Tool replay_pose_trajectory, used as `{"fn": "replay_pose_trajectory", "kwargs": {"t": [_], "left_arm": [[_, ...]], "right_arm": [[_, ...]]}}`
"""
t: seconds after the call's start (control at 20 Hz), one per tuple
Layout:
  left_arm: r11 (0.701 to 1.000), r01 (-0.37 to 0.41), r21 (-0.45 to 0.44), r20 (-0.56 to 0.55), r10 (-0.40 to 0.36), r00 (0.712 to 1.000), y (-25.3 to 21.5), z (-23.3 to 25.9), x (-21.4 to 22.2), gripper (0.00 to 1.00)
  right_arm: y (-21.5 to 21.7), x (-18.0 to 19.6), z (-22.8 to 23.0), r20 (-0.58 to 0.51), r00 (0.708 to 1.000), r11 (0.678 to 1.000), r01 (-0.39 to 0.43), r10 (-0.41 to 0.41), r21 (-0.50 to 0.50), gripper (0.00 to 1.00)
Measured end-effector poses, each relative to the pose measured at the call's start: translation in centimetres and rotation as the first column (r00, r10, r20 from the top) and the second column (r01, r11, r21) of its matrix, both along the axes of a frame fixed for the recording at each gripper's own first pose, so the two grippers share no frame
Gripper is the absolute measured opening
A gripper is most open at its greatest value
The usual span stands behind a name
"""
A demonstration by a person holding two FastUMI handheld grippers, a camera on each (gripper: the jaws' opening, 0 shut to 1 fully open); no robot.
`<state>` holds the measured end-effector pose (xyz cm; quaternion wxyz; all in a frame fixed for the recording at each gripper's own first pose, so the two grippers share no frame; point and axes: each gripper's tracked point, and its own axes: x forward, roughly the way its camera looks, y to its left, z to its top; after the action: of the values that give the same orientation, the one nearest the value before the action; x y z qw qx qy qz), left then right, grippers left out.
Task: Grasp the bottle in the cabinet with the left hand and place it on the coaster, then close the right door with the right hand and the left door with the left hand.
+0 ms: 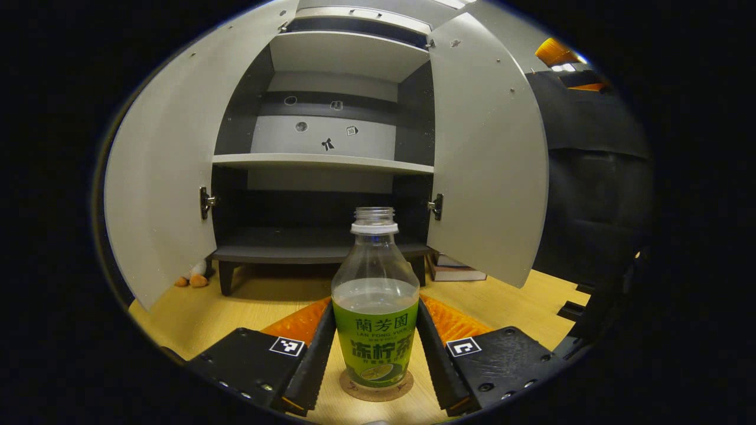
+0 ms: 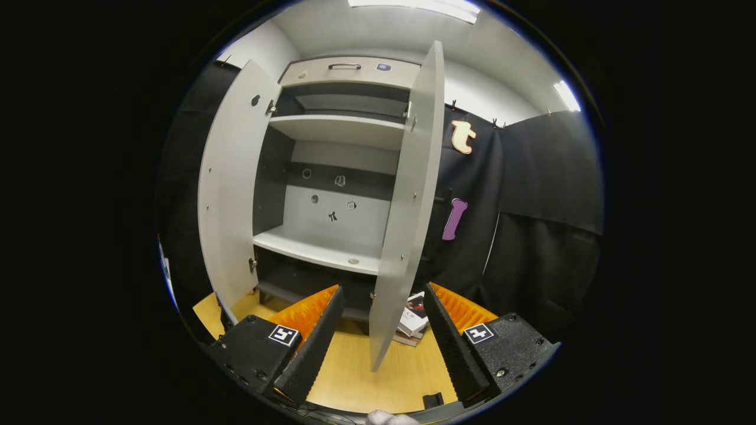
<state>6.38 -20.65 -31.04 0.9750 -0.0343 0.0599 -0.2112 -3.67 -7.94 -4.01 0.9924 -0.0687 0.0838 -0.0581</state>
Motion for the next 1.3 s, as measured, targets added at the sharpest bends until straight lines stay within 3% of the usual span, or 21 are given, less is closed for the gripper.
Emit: {"fn": "replay_pose_trajectory", "kwargs": {"t": [0.5,0.7,0.75,0.8,1.05,1.3], "left_arm": [[0.997,0.056,0.049,0.116,-0.061,0.991,-0.8,-2.2,-0.9,0.72],[0.995,0.068,0.079,0.117,-0.077,0.990,-1.1,-2.1,-1.3,0.77],[0.995,0.058,0.082,0.130,-0.068,0.989,-1.1,-1.7,-1.1,0.80],[0.995,0.053,0.090,0.138,-0.065,0.988,-1.1,-1.2,-0.9,0.96],[0.993,0.047,0.105,0.204,-0.068,0.977,-1.1,2.0,-0.8,0.96],[0.998,0.030,0.061,0.241,-0.044,0.970,-0.3,6.3,-0.8,0.96]], "right_arm": [[1.6,0.9,-1.9,-0.064,0.996,0.998,-0.057,0.055,-0.030,0.84],[1.9,1.0,-2.1,-0.071,0.996,0.998,-0.063,0.061,-0.026,0.86],[1.9,0.9,-2.1,-0.070,0.996,0.998,-0.064,0.062,-0.028,0.86],[2.0,0.9,-2.0,-0.068,0.996,0.998,-0.064,0.062,-0.029,0.86],[2.4,0.7,-1.8,-0.059,0.996,0.997,-0.069,0.068,-0.021,0.86],[2.5,0.5,-1.2,-0.039,0.997,0.998,-0.068,0.068,-0.003,0.86]]}}
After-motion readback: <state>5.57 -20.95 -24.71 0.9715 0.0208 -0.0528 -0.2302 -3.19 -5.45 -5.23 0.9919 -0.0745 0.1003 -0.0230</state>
